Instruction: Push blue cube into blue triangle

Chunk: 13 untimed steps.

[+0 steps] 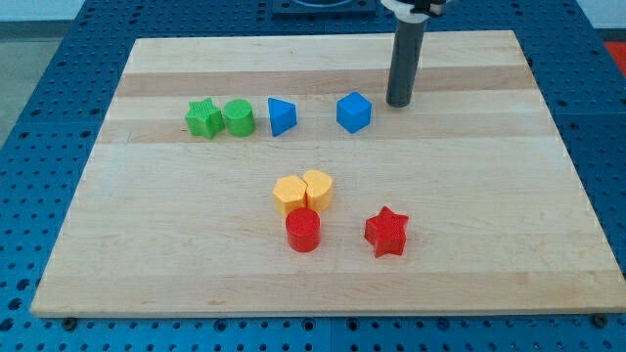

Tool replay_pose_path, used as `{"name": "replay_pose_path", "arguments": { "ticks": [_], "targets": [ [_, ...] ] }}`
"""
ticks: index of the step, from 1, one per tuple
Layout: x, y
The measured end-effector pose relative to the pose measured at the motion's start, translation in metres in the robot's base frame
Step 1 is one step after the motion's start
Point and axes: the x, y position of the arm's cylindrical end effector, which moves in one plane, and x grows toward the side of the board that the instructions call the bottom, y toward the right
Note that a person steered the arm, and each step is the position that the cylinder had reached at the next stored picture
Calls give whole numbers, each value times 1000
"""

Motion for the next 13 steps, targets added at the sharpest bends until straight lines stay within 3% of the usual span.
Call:
{"name": "replay_pose_path", "arguments": {
  "ticks": [2, 5, 13],
  "targets": [
    [40, -12],
    [11, -10],
    [44, -68]
  ]
}}
